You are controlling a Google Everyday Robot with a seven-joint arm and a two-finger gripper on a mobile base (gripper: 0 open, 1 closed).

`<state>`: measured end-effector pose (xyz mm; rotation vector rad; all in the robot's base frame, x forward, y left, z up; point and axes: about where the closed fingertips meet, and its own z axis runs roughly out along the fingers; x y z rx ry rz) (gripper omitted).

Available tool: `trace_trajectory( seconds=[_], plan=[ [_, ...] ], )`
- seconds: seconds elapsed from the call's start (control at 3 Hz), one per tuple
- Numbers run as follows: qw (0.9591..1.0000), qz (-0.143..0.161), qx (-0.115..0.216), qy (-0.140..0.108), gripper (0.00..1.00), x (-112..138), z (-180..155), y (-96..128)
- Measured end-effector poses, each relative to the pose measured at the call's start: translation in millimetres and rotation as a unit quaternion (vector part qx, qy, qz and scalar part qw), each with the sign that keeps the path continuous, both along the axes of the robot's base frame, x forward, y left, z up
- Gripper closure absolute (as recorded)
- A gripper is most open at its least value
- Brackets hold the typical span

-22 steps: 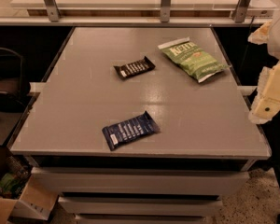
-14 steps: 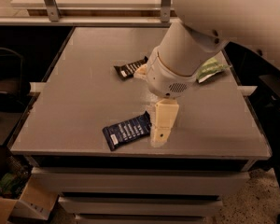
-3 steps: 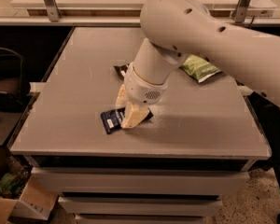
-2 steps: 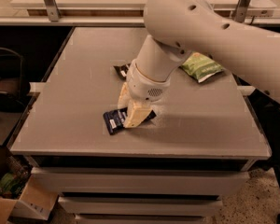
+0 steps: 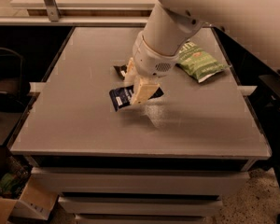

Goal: Pick rxbar blueberry

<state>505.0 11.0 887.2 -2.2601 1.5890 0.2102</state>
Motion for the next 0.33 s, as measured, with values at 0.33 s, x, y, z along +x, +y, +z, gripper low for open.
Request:
trace_trajectory(
  seconds=[0.33],
  plan=[
    [1.0000, 0.004, -0.001, 0.003, 1.00, -0.5, 0.0, -1.7]
  ],
)
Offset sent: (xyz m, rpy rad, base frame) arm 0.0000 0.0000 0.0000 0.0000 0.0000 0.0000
